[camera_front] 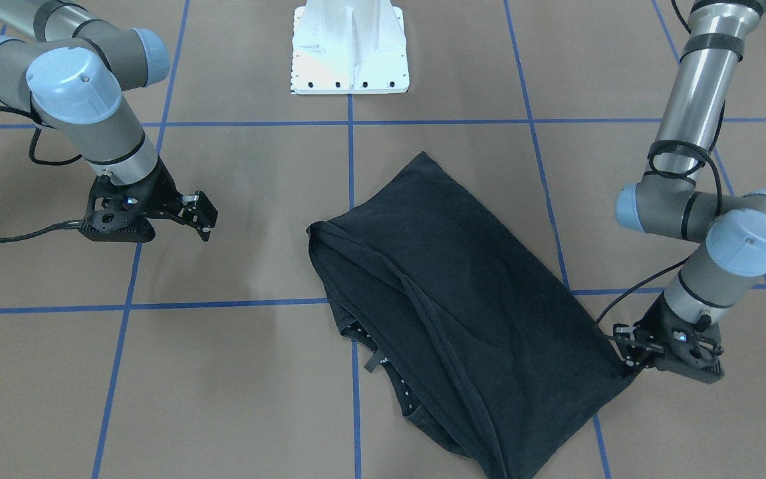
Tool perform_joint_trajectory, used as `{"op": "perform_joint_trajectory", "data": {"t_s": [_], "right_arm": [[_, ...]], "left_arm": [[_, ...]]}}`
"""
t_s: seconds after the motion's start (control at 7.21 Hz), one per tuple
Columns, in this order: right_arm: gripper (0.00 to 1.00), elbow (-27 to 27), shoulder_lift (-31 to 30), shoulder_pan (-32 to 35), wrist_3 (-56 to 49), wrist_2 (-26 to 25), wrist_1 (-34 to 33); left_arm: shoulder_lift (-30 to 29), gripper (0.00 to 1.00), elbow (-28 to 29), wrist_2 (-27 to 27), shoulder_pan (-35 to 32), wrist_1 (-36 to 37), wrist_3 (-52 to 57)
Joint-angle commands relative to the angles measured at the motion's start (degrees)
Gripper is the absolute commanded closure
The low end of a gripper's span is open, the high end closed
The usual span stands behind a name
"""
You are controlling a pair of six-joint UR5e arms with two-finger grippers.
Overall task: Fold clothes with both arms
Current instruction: 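Grasp the bundle corner with the left gripper and drag it away from the robot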
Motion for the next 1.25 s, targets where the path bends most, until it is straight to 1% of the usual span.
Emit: {"op": "perform_joint_trajectory", "data": {"t_s": [0.0, 0.14, 0.28, 0.42, 0.55, 0.69, 0.83, 0.97, 1.11], "right_arm": [[0.0, 0.0, 0.3, -0.2, 0.1, -0.1, 0.1], [0.0, -0.3, 0.4, -0.4, 0.1, -0.1, 0.1], [0.0, -0.7, 0.5, -0.7, 0.1, -0.3, 0.1], [0.0, -1.3, 1.2, -1.4, 0.0, -0.5, 0.1], [0.0, -3.7, 4.1, -1.4, 1.1, -0.6, 0.1], [0.0, -9.4, 9.5, -1.8, 5.6, -0.7, 2.0], [0.0, -17.4, 14.6, -3.1, 11.1, -0.8, 7.7], [0.0, -23.5, 18.3, -3.9, 13.5, -1.7, 12.9], [0.0, -27.3, 21.2, -4.7, 14.9, -4.2, 14.7]], "left_arm": [[-7.0, 1.0, 8.9, -0.1, -1.5, -0.1, 3.7], [-6.9, 0.3, 7.7, -0.5, -2.5, -0.7, 6.2], [-6.2, 0.0, 4.5, -0.7, -3.2, -0.4, 8.6], [-4.5, 0.0, 1.7, -4.7, -4.7, 0.3, 8.7], [-3.3, 0.0, -0.4, -12.0, -6.7, 1.2, 8.7], [2.6, 0.0, -7.0, -15.1, -6.7, 1.0, 8.0], [6.9, 0.0, -12.7, -15.2, -6.6, 1.3, 7.5], [8.5, 0.0, -15.5, -15.2, -6.5, 1.3, 3.8], [9.6, 0.0, -17.3, -15.1, -6.3, 1.3, 1.2]]}}
